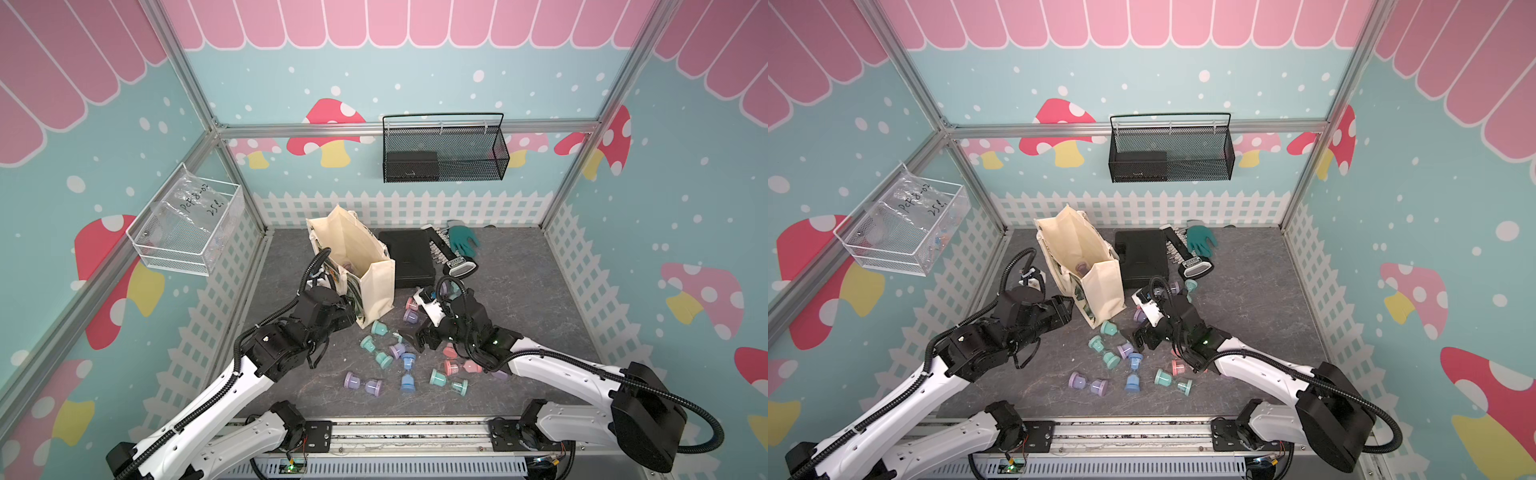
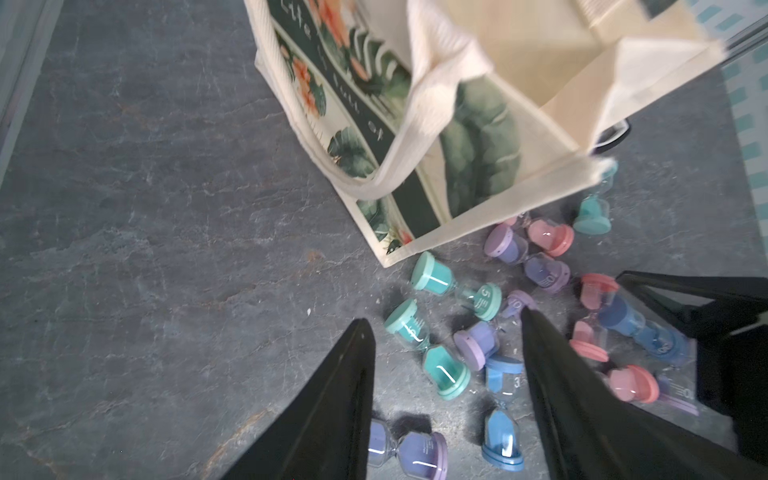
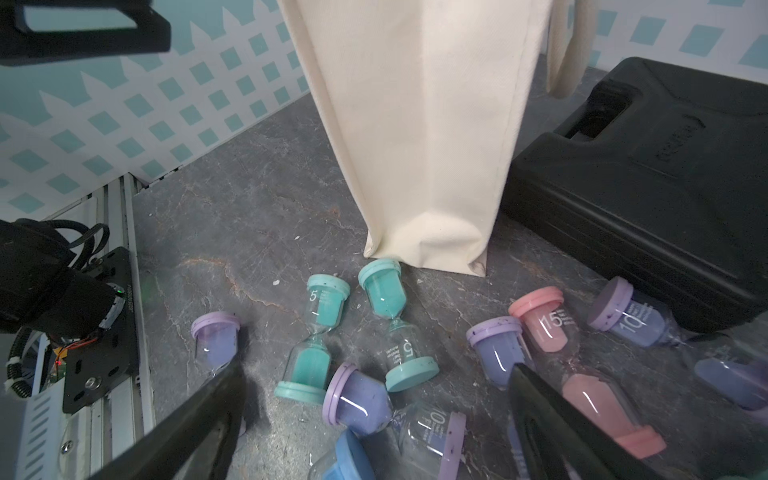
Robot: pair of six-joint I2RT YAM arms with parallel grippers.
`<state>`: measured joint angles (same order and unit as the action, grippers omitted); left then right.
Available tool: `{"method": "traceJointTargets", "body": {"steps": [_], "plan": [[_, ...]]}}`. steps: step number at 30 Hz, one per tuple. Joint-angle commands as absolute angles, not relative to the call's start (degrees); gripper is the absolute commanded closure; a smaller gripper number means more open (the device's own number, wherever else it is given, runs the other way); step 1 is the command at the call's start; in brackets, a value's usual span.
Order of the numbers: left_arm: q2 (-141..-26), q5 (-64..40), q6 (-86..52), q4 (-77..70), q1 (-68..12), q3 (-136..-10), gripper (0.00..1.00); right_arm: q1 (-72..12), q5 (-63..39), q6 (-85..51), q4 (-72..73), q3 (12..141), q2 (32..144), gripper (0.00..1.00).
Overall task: Put the hourglass into the canvas bag
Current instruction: Pick up the hourglass from the center of the board.
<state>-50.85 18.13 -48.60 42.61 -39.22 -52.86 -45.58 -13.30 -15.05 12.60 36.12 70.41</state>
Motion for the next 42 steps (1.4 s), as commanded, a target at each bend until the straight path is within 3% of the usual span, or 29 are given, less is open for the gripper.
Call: {"method": "traceJointTargets", "body": {"steps": [1, 17, 42], "plan": [[-49.92, 16.79, -55.37, 42.84, -40.71, -49.14, 0.41, -46.14, -15.92, -14.57, 16.34, 34.49, 70.65, 0.00], [-56.83, 14.05, -67.30, 30.32, -43.97, -36.14, 0.40, -46.41, -17.00, -14.37, 27.03, 26.38, 73.30, 0.01], [-81.54, 19.81, -73.96, 25.65, -48.52, -41.49, 0.36, -46.41, -12.46, -12.49, 34.44, 20.65, 71.96, 0.00]]}}
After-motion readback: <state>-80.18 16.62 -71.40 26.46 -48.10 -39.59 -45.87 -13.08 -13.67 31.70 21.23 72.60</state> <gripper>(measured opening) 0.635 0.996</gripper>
